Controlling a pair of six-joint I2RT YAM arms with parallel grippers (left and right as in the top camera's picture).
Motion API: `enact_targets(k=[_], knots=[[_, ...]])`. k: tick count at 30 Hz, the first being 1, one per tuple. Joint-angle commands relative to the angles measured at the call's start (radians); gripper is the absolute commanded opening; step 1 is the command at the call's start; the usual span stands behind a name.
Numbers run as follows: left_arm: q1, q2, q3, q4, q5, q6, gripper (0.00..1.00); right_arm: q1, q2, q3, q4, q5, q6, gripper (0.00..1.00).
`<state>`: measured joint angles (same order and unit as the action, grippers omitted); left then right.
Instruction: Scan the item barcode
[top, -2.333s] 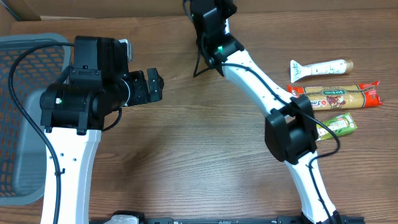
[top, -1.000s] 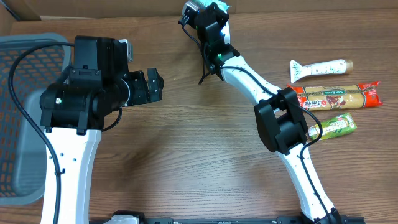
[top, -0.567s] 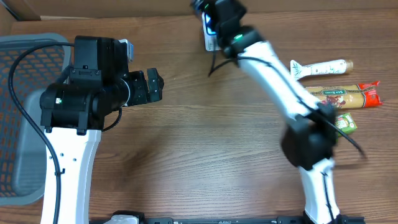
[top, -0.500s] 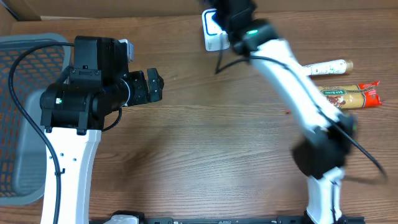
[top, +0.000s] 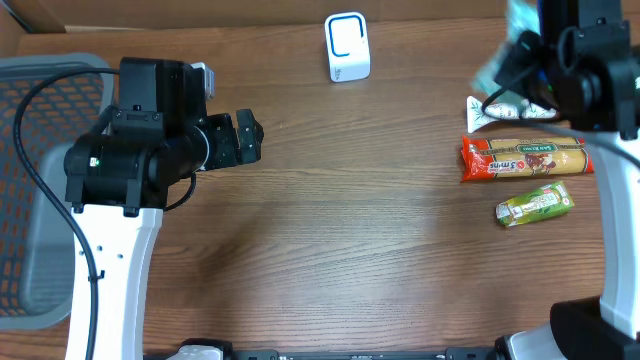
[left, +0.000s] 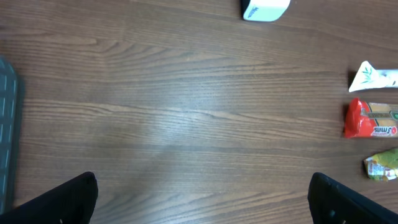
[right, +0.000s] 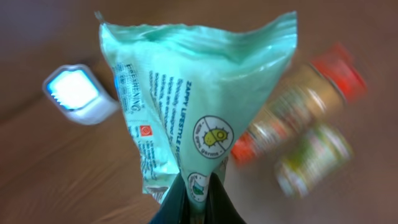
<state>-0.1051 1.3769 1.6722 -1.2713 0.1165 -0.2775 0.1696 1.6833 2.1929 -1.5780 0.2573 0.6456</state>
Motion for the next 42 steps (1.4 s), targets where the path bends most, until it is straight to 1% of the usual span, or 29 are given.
enact_targets(k=[1,2,3,9,12,14,15,16,17,18,19,20,22,23,24,30,35,36,38,40,42], knots=[[-0.002,0.005,0.000,0.000,0.007,0.019,0.99,-0.064,0.018,-0.074,-0.099,0.135,0.495,0.04],[-0.002,0.005,0.000,0.000,0.007,0.019,1.00,-0.078,0.019,-0.118,-0.103,0.145,0.538,0.04],[-0.002,0.005,0.000,0.000,0.007,0.019,1.00,-0.091,0.019,-0.167,-0.080,0.146,0.544,0.04],[-0.002,0.005,0.000,0.000,0.007,0.019,1.00,-0.163,0.019,-0.474,0.143,0.116,0.545,0.04],[-0.002,0.005,0.000,0.000,0.007,0.019,0.99,-0.212,0.019,-0.598,0.231,0.078,0.545,0.04],[-0.002,0.005,0.000,0.000,0.007,0.019,1.00,-0.244,0.019,-0.648,0.261,0.065,0.544,0.04],[-0.002,0.005,0.000,0.000,0.007,0.019,0.99,-0.258,0.019,-0.662,0.267,0.062,0.544,0.07],[-0.002,0.005,0.000,0.000,0.007,0.019,0.99,-0.272,0.019,-0.673,0.269,0.058,0.544,0.19],[-0.002,0.005,0.000,0.000,0.007,0.019,1.00,-0.284,0.019,-0.678,0.268,0.056,0.534,0.37],[-0.002,0.005,0.000,0.000,0.007,0.019,1.00,-0.291,0.019,-0.678,0.269,0.052,0.510,0.50],[-0.002,0.005,0.000,0.000,0.007,0.019,1.00,-0.297,0.019,-0.678,0.273,0.046,0.465,0.59],[-0.002,0.005,0.000,0.000,0.007,0.019,1.00,-0.300,0.019,-0.676,0.280,0.035,0.402,0.67],[-0.002,0.005,0.000,0.000,0.007,0.019,1.00,-0.301,0.019,-0.668,0.291,0.003,0.269,0.75],[-0.002,0.005,0.000,0.000,0.007,0.019,1.00,-0.301,0.018,-0.660,0.290,-0.019,0.205,0.78],[-0.002,0.005,0.000,0.000,0.007,0.019,1.00,-0.301,0.016,-0.644,0.288,-0.056,0.122,0.79],[-0.002,0.005,0.000,0.000,0.007,0.019,0.99,-0.285,-0.053,-0.532,0.248,-0.245,-0.116,0.81],[-0.002,0.005,0.000,0.000,0.007,0.019,1.00,-0.226,-0.163,-0.386,0.176,-0.501,-0.421,0.82],[-0.002,0.005,0.000,0.000,0.007,0.019,1.00,-0.198,-0.205,-0.336,0.124,-0.529,-0.491,0.82],[-0.002,0.005,0.000,0.000,0.007,0.019,1.00,-0.169,-0.255,-0.289,0.062,-0.529,-0.517,0.82],[-0.002,0.005,0.000,0.000,0.007,0.019,0.99,-0.145,-0.311,-0.260,0.018,-0.529,-0.516,1.00],[-0.002,0.005,0.000,0.000,0.007,0.019,1.00,-0.134,-0.373,-0.259,0.000,-0.529,-0.516,1.00]])
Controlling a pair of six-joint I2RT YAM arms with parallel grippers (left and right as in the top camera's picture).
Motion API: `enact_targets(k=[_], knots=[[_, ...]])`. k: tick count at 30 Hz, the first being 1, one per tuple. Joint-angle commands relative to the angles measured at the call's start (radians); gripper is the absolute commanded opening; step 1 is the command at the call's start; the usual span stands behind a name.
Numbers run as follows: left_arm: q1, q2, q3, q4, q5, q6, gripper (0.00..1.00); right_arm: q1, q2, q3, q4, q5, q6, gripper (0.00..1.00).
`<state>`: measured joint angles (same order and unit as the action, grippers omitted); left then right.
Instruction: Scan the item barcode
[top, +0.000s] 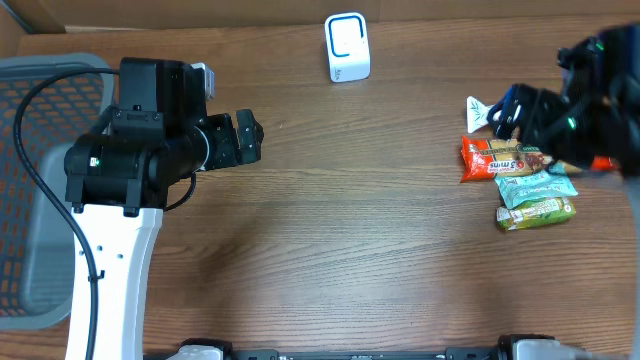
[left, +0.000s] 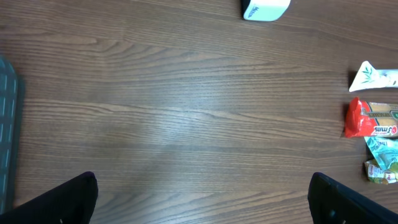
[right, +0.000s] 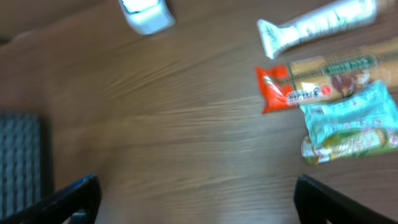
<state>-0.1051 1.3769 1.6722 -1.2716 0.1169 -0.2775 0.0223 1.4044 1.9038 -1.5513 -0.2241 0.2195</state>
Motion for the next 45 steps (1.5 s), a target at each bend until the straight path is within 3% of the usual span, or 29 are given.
enact_targets(k=[1,10,20,27,34,45], knots=[[-0.002,0.005,0.000,0.000,0.006,0.019,1.00,0.013,-0.121,0.031,-0.036,-0.047,-0.090,1.00],[-0.002,0.005,0.000,0.000,0.006,0.019,1.00,0.013,-0.269,0.031,-0.076,-0.046,-0.090,1.00],[-0.002,0.005,0.000,0.000,0.006,0.019,1.00,0.013,-0.276,0.027,-0.039,-0.040,-0.092,1.00],[-0.002,0.005,0.000,0.000,0.006,0.019,0.99,-0.002,-0.286,-0.003,0.027,-0.039,-0.183,1.00],[-0.002,0.005,0.000,0.000,0.006,0.019,1.00,0.001,-0.522,-0.403,0.441,-0.040,-0.254,1.00],[-0.002,0.005,0.000,0.000,0.006,0.019,1.00,0.060,-0.953,-1.229,1.147,-0.066,-0.250,1.00]])
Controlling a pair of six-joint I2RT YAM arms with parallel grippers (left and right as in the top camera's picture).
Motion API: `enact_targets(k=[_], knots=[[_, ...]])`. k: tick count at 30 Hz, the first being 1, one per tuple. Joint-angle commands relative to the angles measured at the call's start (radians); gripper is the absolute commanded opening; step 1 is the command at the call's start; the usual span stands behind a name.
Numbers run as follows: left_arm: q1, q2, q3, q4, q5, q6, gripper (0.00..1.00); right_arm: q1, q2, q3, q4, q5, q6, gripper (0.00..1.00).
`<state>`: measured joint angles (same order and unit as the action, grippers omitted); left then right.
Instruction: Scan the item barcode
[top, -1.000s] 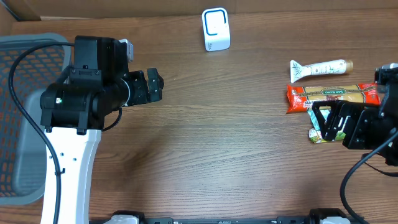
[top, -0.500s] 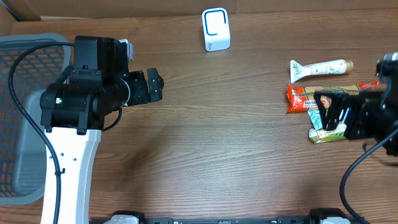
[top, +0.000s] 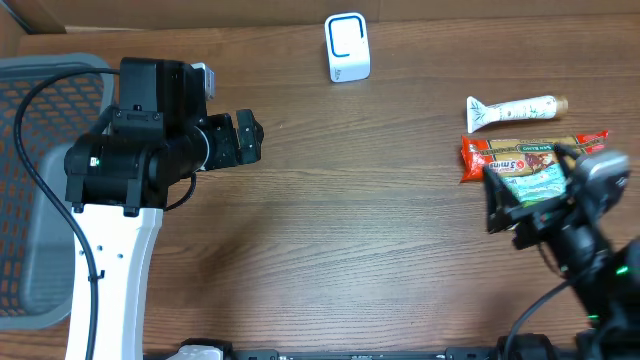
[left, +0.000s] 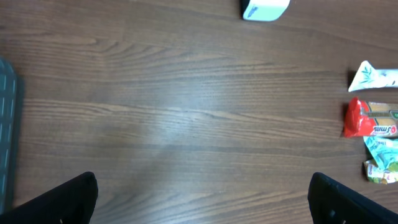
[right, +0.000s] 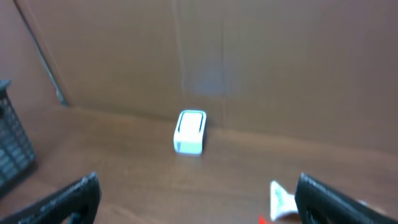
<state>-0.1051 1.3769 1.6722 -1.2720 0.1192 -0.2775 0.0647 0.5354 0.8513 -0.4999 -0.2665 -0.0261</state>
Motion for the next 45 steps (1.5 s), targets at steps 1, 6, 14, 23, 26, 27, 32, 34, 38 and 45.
enact_targets(k=[1,6,14,23,26,27,32,34,38,45], knots=[[-0.002,0.005,0.000,0.001,0.004,0.019,1.00,0.024,-0.116,-0.240,0.149,-0.026,-0.005,1.00],[-0.002,0.005,0.000,0.001,0.004,0.019,1.00,0.058,-0.256,-0.477,0.318,-0.027,-0.005,1.00],[-0.002,0.005,0.000,0.001,0.004,0.019,1.00,0.121,-0.409,-0.702,0.380,-0.019,-0.005,1.00],[-0.002,0.005,0.000,0.001,0.004,0.019,1.00,0.150,-0.533,-0.843,0.443,-0.026,-0.002,1.00],[-0.002,0.005,0.000,0.001,0.004,0.019,0.99,0.150,-0.533,-0.843,0.443,-0.027,-0.001,1.00],[-0.002,0.005,0.000,0.001,0.004,0.019,1.00,0.150,-0.533,-0.843,0.443,-0.027,-0.001,1.00],[-0.002,0.005,0.000,0.001,0.004,0.019,0.99,0.150,-0.533,-0.843,0.444,-0.027,-0.001,1.00],[-0.002,0.005,0.000,0.001,0.004,0.019,1.00,0.150,-0.533,-0.843,0.444,-0.027,-0.001,1.00],[-0.002,0.005,0.000,0.001,0.004,0.019,1.00,0.150,-0.533,-0.843,0.444,-0.027,-0.001,1.00],[-0.002,0.005,0.000,0.001,0.004,0.019,1.00,0.150,-0.533,-0.843,0.444,-0.027,-0.001,1.00]])
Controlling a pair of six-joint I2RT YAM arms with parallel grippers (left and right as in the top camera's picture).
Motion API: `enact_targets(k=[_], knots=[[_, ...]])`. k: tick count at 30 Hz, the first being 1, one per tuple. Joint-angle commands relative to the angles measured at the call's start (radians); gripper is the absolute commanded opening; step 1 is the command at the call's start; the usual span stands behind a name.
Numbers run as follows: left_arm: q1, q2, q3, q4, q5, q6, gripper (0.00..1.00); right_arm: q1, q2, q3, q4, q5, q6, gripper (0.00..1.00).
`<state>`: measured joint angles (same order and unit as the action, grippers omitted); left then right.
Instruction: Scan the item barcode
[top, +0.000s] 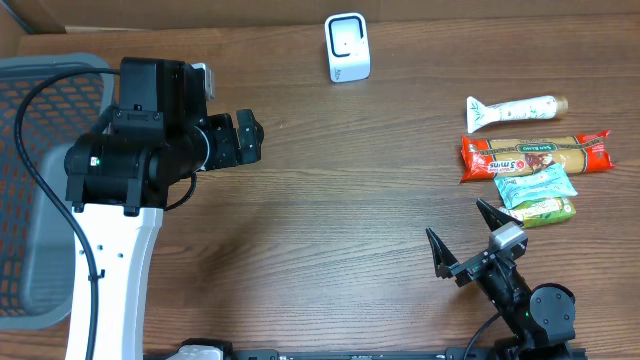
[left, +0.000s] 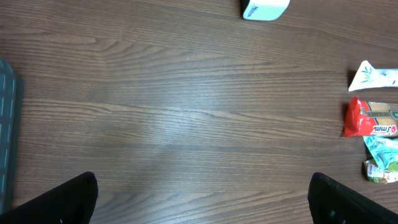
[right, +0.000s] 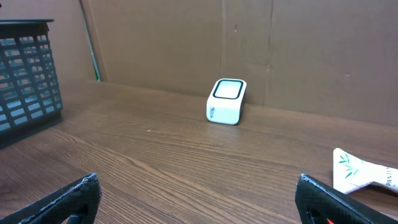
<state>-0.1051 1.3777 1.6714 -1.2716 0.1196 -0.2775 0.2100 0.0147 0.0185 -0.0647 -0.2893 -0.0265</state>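
The white barcode scanner (top: 347, 47) stands at the back of the table and also shows in the right wrist view (right: 226, 101). The teal pouch (top: 535, 186) lies flat at the right, between a red packet (top: 533, 157) and a green packet (top: 545, 211). A white tube (top: 515, 109) lies behind them. My right gripper (top: 455, 220) is open and empty, low by the table's front edge, facing the scanner. My left gripper (top: 245, 137) hangs open and empty above the table's left part, far from the items.
A grey mesh basket (top: 40, 150) stands at the far left, and its dark wall shows in the right wrist view (right: 28, 68). A cardboard wall (right: 249, 43) closes the back of the table.
My right arm has dropped from beside the row of items to a low pose at the front edge, its gripper still open. The items and the left arm have not moved.
First my right gripper held the teal pouch up in the air at the back right. Then the pouch lay between the red and green packets with the gripper open above. After that the arm stood nearer the front, and now it is low at the front edge.
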Motion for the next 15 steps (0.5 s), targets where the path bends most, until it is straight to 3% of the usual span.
enact_targets(k=[1,13,15], knots=[[-0.002,0.004,0.001,0.000,0.004,0.019,1.00,0.005,-0.012,-0.010,0.008,-0.004,-0.001,1.00],[-0.002,0.004,0.001,0.000,0.003,0.020,1.00,0.005,-0.012,-0.010,0.008,-0.004,-0.001,1.00],[-0.002,0.001,0.001,-0.004,-0.083,0.062,1.00,0.005,-0.012,-0.010,0.008,-0.004,-0.001,1.00]])
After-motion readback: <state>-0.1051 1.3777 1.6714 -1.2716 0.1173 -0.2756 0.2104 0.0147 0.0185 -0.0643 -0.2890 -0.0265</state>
